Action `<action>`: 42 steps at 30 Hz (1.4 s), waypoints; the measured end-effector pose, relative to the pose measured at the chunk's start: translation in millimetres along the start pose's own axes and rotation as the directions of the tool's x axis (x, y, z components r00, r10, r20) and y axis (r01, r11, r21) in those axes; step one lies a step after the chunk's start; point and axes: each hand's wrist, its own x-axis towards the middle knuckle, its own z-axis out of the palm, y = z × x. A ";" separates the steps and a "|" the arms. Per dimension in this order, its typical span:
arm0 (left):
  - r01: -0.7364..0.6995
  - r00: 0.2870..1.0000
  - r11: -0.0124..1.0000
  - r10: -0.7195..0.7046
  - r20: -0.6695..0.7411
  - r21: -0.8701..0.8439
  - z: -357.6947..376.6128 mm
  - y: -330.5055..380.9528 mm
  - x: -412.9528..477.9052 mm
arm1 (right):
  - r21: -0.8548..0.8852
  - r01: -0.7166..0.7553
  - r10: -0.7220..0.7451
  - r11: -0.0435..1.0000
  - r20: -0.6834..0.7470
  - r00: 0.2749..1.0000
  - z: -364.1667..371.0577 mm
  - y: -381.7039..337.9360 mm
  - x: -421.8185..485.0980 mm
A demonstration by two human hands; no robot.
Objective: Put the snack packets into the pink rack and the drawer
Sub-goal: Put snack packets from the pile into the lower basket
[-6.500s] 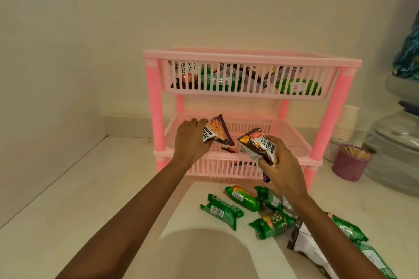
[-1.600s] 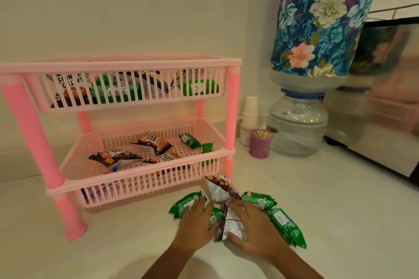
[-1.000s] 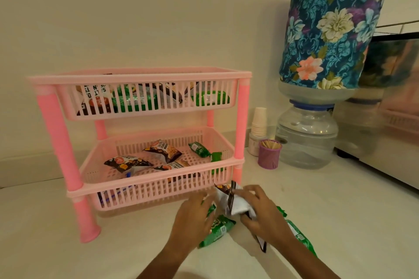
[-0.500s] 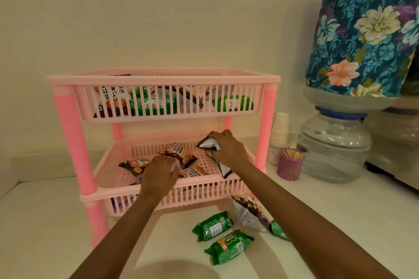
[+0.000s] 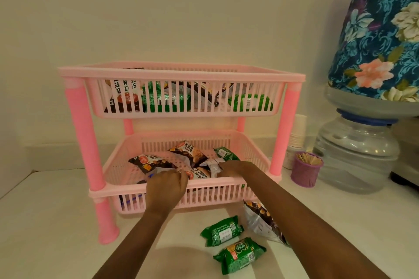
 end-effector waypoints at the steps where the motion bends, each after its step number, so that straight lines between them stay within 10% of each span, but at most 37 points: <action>1: 0.009 1.000 1.000 -0.009 0.000 0.009 -0.1 0.4 0.1 | -0.017 -0.004 0.004 1.000 0.026 1.000 0.9 -0.6 4.0; 8: 0.027 0.999 0.993 -0.031 0.040 0.118 2.5 0.3 1.1 | -0.017 0.051 -0.051 0.999 0.021 0.999 12.3 -16.9 26.4; 19: -0.038 0.998 0.996 0.034 0.047 0.086 8.7 -9.2 11.6 | -0.085 -0.247 0.182 0.965 -0.460 0.869 8.8 0.3 -1.7; 28: -0.044 0.976 0.998 0.052 0.210 -0.047 5.9 -15.6 19.9 | -0.015 0.346 -0.145 0.938 -0.924 0.353 67.7 -7.9 -84.5; 42: -0.206 0.974 0.977 0.199 0.111 0.049 8.9 -19.4 10.0 | -0.193 0.236 -0.305 0.952 -0.637 0.708 198.3 9.9 -137.5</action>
